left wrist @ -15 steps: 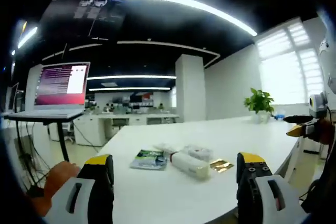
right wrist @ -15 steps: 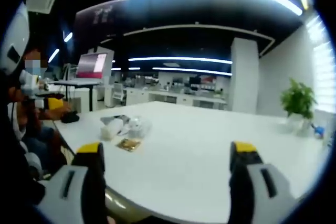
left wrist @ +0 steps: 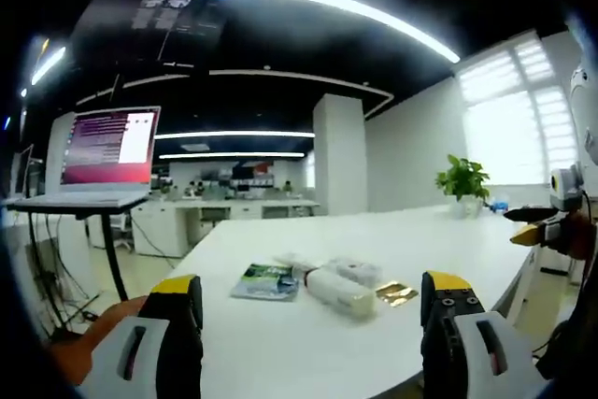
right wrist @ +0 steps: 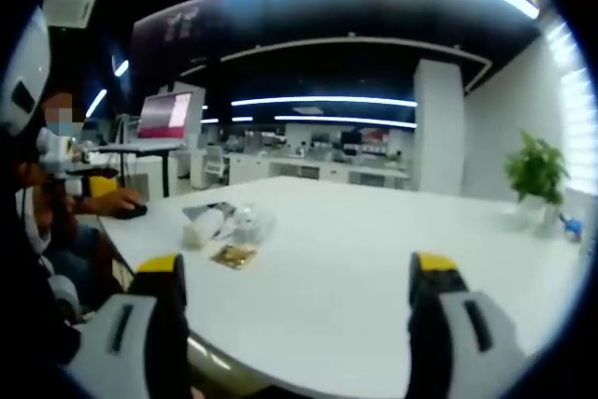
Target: Arrange the skincare products in the storage area until every visible bottle or jar stands upright without overlapping.
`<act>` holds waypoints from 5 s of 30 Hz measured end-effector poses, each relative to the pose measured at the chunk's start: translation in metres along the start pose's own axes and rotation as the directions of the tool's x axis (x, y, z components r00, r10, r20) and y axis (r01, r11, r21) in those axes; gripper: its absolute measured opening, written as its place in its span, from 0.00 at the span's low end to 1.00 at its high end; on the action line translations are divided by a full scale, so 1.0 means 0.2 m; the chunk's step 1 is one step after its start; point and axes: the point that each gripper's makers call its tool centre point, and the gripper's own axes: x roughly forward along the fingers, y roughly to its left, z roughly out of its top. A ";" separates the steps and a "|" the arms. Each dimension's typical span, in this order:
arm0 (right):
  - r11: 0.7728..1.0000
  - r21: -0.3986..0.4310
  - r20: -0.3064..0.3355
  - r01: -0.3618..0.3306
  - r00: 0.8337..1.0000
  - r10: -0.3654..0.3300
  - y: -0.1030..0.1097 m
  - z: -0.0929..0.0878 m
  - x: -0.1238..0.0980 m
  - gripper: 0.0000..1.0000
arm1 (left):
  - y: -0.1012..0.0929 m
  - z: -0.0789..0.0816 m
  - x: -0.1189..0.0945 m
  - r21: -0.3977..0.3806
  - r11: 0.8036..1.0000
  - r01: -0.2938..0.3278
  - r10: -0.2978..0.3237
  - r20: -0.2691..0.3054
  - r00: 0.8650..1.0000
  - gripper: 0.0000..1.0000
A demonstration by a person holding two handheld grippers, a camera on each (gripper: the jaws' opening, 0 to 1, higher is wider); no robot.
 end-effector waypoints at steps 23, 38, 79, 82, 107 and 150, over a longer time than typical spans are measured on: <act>0.999 -0.012 -0.011 -0.039 0.999 0.039 0.01 -0.01 0.09 1.00 | -0.05 -0.05 0.06 -0.022 0.999 0.023 -0.024 -0.052 0.998 0.99; 0.999 -0.002 -0.014 -0.037 0.999 0.037 0.01 -0.02 0.10 1.00 | -0.09 -0.08 0.06 0.022 0.999 0.030 -0.028 -0.079 0.996 0.99; 0.999 0.006 -0.053 -0.046 0.998 0.046 0.04 -0.06 0.19 1.00 | -0.09 -0.12 0.12 -0.028 0.998 0.060 -0.062 -0.109 0.992 0.97; 0.999 -0.007 -0.046 -0.044 0.998 0.043 0.04 -0.04 0.19 1.00 | -0.11 -0.13 0.11 -0.018 0.998 0.061 -0.063 -0.112 0.992 0.97; 0.999 0.000 -0.065 -0.050 0.997 0.050 0.03 -0.07 0.22 1.00 | -0.10 -0.15 0.13 0.007 0.998 0.060 -0.059 -0.124 0.990 0.98; 0.994 -0.031 -0.142 -0.106 0.985 0.101 0.15 -0.10 0.39 1.00 | 0.02 -0.22 0.14 -0.011 0.999 0.042 -0.043 -0.174 0.984 0.98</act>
